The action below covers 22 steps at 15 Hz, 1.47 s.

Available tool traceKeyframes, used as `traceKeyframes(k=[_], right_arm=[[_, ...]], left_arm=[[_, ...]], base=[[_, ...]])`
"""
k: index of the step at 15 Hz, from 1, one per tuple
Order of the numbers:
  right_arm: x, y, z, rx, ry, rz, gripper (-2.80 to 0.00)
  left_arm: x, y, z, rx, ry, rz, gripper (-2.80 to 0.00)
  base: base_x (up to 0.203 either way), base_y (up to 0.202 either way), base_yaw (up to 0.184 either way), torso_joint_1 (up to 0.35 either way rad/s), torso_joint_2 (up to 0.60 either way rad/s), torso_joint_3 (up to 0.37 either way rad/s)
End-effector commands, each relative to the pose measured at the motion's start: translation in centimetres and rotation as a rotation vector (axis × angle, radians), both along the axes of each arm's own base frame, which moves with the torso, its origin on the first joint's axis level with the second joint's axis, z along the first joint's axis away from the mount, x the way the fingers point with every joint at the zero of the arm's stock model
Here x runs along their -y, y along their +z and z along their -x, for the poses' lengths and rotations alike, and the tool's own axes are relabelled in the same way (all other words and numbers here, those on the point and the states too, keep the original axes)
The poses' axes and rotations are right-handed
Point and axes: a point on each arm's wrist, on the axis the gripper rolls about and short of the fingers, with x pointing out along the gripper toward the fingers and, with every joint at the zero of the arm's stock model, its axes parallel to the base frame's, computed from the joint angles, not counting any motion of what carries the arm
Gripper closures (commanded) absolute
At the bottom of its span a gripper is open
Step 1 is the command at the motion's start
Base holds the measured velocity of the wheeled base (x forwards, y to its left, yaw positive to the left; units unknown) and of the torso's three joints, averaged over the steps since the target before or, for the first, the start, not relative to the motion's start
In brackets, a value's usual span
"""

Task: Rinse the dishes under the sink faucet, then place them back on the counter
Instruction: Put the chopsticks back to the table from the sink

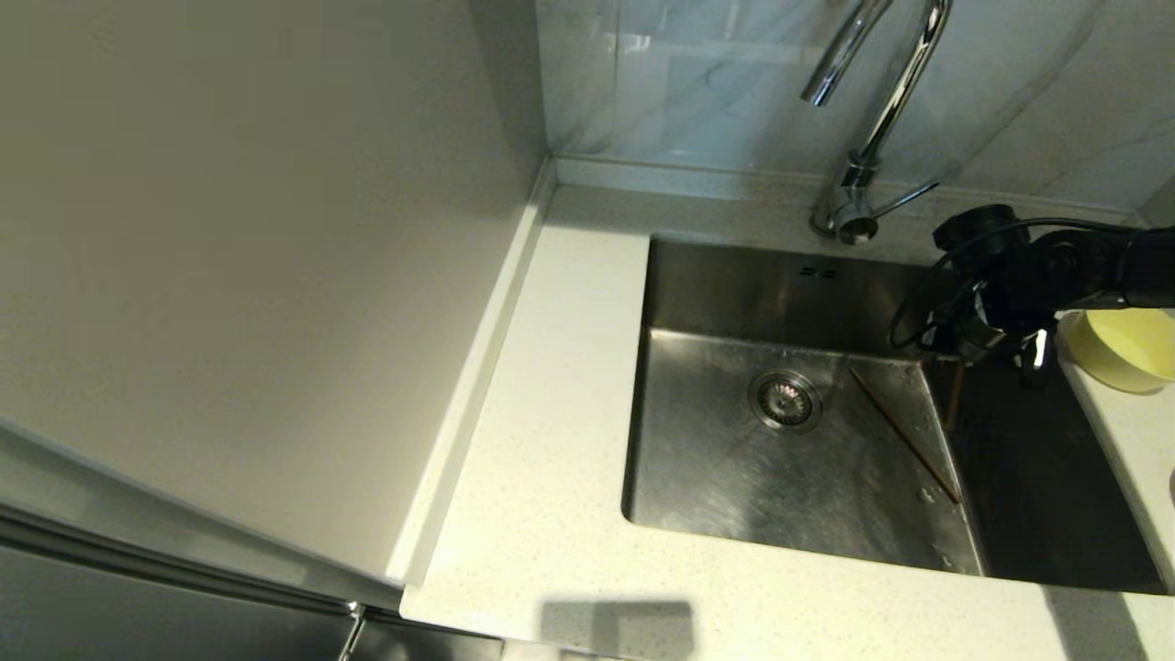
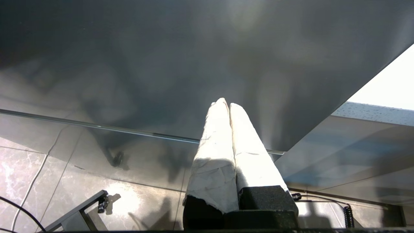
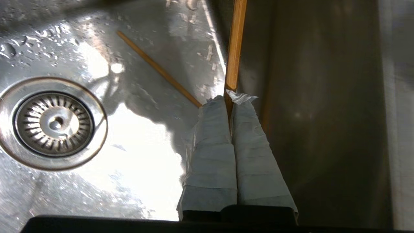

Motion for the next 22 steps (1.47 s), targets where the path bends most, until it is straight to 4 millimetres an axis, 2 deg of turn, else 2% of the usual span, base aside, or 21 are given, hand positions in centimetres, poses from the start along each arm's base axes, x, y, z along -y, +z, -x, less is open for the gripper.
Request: traceKeyframes(k=[1,11,13,16,22], right_arm=[[0.0,1.6,1.3,0.025,-0.007,0.005,0.00],[-0.3,6.5,6.7,0.112,-0.007,0.015,0.00],[0.4,7.6,7.4,0.125,-0.004,0.042,0.00],[2.2,9.2,7.6,0.148,-0.014,0.100,0.00],[5.6,9.6,6.3,0.122,-0.035,0.180,0.00]], left_arm=[[0.0,0.0,0.0,0.003,0.001,0.000,0.00],[0.0,0.0,0.0,0.003,0.001,0.000,0.00],[0.0,0.0,0.0,0.003,0.001,0.000,0.00],[0.0,0.0,0.0,0.003,0.001,0.000,0.00],[0.0,0.0,0.0,0.003,0.001,0.000,0.00]], base=[[0.000,0.000,0.000,0.000,0.00,0.000],[0.000,0.000,0.000,0.000,0.00,0.000],[0.000,0.000,0.000,0.000,0.00,0.000],[0.000,0.000,0.000,0.000,0.00,0.000],[0.000,0.000,0.000,0.000,0.00,0.000]])
